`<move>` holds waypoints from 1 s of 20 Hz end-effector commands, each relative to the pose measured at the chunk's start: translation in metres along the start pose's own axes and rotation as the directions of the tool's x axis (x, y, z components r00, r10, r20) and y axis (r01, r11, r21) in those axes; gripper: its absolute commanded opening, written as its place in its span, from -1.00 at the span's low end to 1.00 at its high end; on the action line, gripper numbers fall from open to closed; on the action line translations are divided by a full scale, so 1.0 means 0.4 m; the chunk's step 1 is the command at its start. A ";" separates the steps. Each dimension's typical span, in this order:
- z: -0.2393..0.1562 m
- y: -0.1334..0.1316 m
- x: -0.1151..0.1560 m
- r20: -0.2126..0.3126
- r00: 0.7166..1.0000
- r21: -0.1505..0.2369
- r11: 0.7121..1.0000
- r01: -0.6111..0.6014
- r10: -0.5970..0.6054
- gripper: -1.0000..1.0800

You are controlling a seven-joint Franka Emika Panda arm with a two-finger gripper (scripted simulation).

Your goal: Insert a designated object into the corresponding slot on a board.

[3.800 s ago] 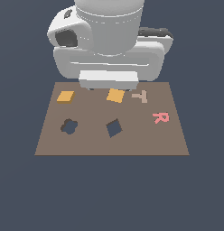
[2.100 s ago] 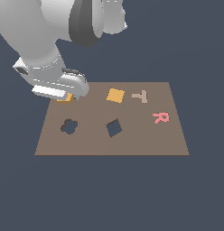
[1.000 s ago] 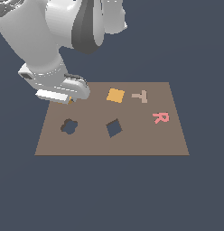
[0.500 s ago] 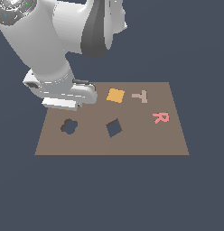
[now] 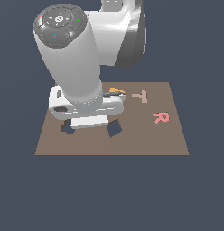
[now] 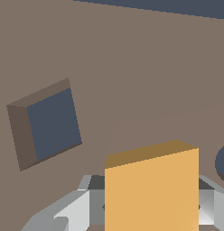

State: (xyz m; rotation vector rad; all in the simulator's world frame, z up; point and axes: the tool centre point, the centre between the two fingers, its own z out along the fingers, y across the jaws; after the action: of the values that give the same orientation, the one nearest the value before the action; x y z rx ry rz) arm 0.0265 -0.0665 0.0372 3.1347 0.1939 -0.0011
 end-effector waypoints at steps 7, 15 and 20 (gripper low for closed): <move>-0.008 -0.144 0.087 0.000 0.986 0.000 0.986 0.169 -0.169 -1.00; -0.004 -0.170 0.096 0.000 0.981 0.001 0.981 0.195 -0.195 -1.00; 0.017 -0.173 0.097 0.000 0.980 0.001 0.980 0.200 -0.200 -1.00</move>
State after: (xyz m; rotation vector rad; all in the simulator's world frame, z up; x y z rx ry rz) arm 0.0562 0.0066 0.0318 3.1003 0.5065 -0.0032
